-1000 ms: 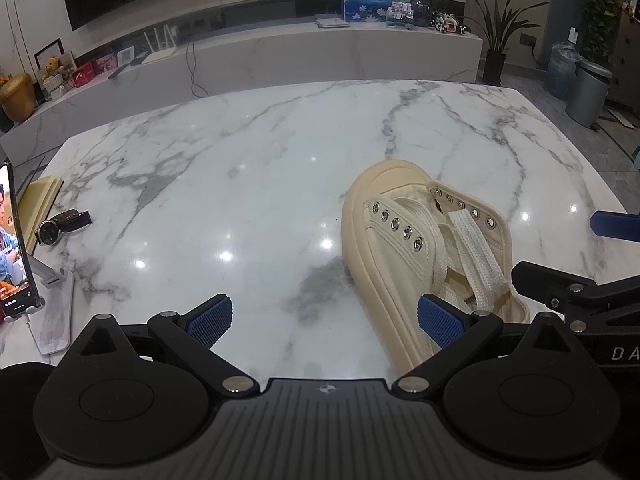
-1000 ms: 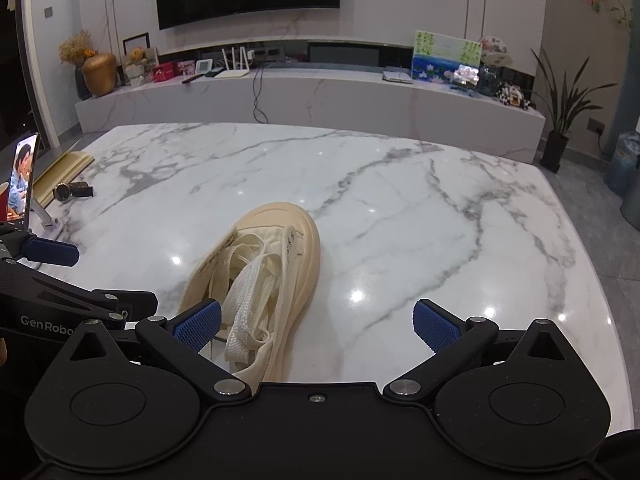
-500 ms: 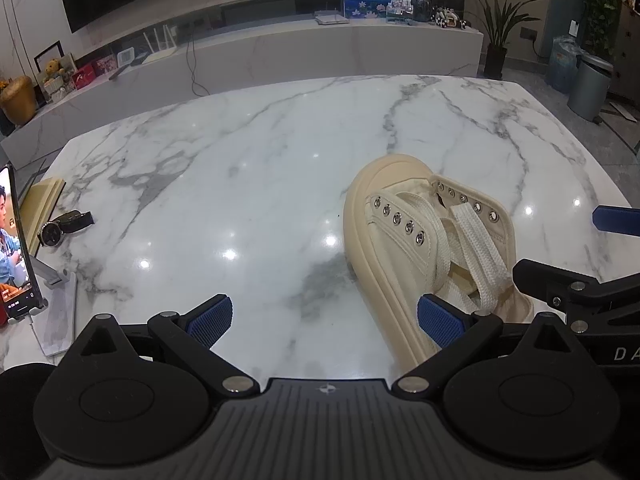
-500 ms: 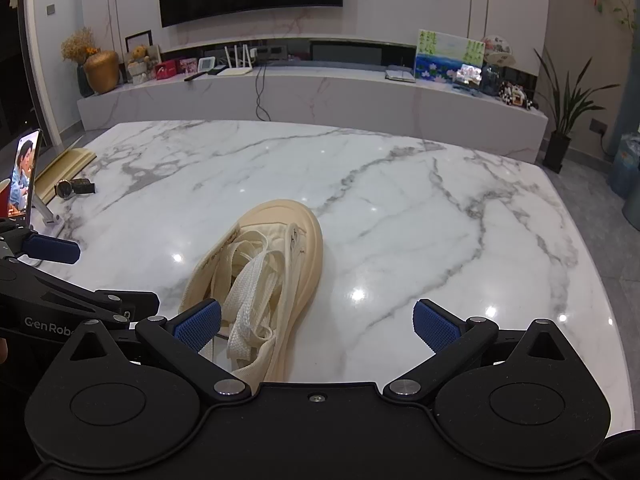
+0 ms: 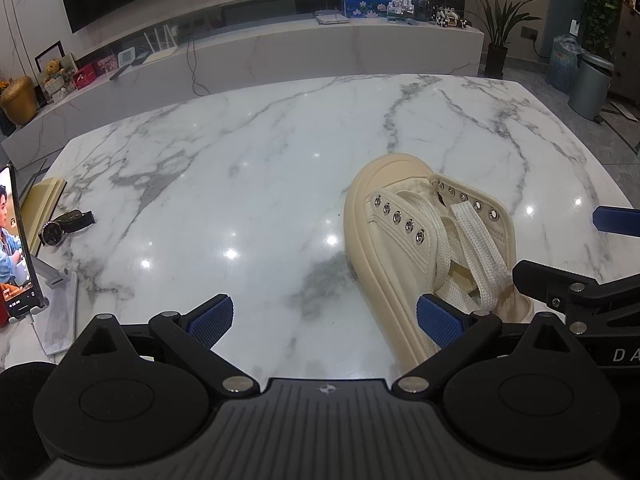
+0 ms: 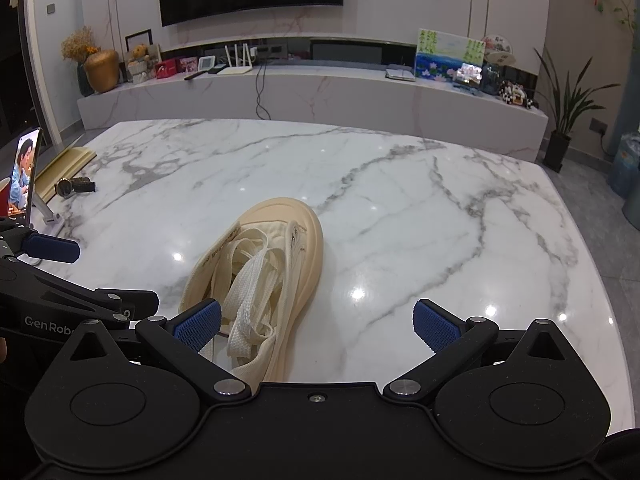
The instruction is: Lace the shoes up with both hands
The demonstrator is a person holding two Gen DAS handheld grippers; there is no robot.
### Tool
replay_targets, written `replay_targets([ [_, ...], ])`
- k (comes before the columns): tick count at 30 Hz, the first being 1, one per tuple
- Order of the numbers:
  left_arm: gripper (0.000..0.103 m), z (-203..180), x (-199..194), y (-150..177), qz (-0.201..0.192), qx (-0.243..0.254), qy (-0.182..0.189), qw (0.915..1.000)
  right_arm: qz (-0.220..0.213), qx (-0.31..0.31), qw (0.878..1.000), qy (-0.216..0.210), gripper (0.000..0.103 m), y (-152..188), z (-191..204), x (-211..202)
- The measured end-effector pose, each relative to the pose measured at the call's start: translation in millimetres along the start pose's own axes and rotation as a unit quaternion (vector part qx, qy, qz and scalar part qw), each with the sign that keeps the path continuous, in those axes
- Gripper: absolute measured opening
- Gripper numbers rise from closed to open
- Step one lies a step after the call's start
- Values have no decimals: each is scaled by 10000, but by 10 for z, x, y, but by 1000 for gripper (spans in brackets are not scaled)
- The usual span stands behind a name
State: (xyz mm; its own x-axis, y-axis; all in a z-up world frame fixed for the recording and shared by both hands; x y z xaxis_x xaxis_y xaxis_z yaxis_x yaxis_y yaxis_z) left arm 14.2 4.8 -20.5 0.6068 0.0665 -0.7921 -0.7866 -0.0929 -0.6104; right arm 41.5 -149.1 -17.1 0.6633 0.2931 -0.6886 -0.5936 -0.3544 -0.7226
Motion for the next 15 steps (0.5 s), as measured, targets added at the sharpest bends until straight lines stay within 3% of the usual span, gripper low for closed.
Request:
replay_targets([
  [15, 100, 8, 16, 2, -1, 2, -13, 10000, 17, 16, 10000, -24, 102, 6, -71, 15],
])
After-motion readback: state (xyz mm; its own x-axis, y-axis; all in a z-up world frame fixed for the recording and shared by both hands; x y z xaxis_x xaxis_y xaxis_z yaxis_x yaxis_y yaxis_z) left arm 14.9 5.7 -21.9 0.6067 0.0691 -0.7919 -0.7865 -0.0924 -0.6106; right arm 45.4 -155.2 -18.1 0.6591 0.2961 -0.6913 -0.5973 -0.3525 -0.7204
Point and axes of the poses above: each gripper's, at about its wrist camera, not at the fingertips, and x roughly the way its jaws point, z to its left, y to its underside, the point moved 3 cm from there along x, roughly the way its jaws point, and after that the axes turned 7 degrees about -x, right-handed, at the moved point
